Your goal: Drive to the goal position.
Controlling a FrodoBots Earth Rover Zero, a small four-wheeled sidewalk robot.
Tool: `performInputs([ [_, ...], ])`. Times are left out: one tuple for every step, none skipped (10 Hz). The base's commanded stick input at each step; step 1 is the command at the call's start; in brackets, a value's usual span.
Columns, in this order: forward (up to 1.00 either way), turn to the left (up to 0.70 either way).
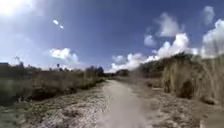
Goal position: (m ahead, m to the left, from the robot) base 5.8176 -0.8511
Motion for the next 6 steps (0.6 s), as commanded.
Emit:
performInputs([
  [0.6, 0.05],
  [0.6, 0.13],
  [0.6, 0.15],
  [0.6, 0.15],
  [0.6, 0.0],
  [0.6, 0.0],
])
